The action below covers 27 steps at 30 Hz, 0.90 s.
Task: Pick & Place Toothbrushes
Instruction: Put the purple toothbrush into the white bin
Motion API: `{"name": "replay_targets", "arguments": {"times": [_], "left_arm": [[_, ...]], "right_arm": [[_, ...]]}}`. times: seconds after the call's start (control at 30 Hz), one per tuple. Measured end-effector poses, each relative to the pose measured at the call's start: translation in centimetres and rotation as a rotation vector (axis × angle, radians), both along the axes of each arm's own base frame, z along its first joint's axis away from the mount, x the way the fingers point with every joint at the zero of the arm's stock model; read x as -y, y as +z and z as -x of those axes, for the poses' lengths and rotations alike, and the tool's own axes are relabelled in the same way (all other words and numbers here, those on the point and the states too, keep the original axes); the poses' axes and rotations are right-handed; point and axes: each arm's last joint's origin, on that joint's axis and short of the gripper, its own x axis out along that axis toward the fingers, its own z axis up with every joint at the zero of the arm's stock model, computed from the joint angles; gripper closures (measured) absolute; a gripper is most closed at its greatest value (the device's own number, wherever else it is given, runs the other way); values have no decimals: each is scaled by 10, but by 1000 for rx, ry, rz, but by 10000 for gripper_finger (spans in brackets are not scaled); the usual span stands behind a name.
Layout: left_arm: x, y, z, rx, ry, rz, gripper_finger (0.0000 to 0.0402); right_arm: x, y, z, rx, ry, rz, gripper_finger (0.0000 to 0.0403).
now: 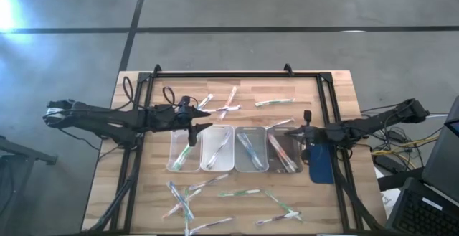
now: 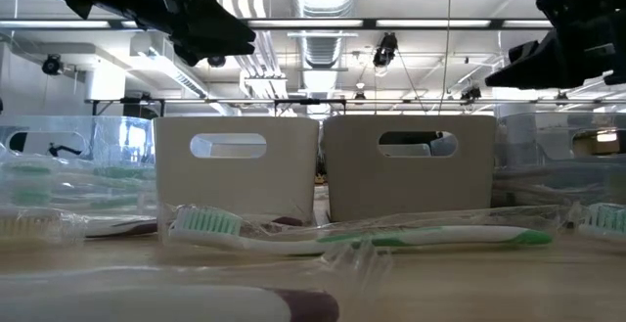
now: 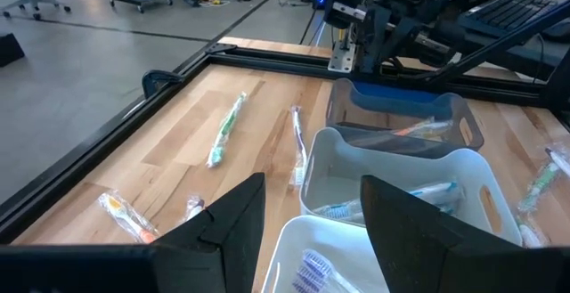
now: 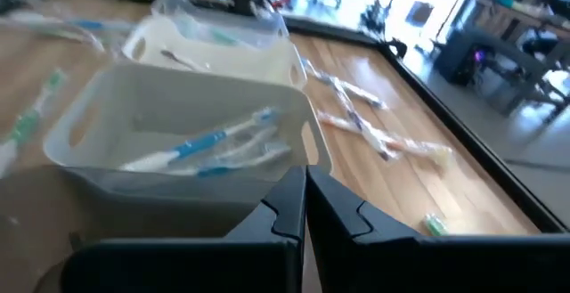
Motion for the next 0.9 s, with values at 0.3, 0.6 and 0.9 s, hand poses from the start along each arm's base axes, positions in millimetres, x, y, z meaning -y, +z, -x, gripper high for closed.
{"name": "replay_targets", "arguments": {"times": [0.3,0.6,0.9], "left_arm": [[-4,0,1,-14,102,-71,211],[-13,-2,2,-36,187,-69,211],[-16,-3,4,-63,254,-129,211]], "right_arm": [[2,2,16,219,127,32,394],[7,10,31,361,100,26,394],[6,5,28,318,100,-18,394]]}}
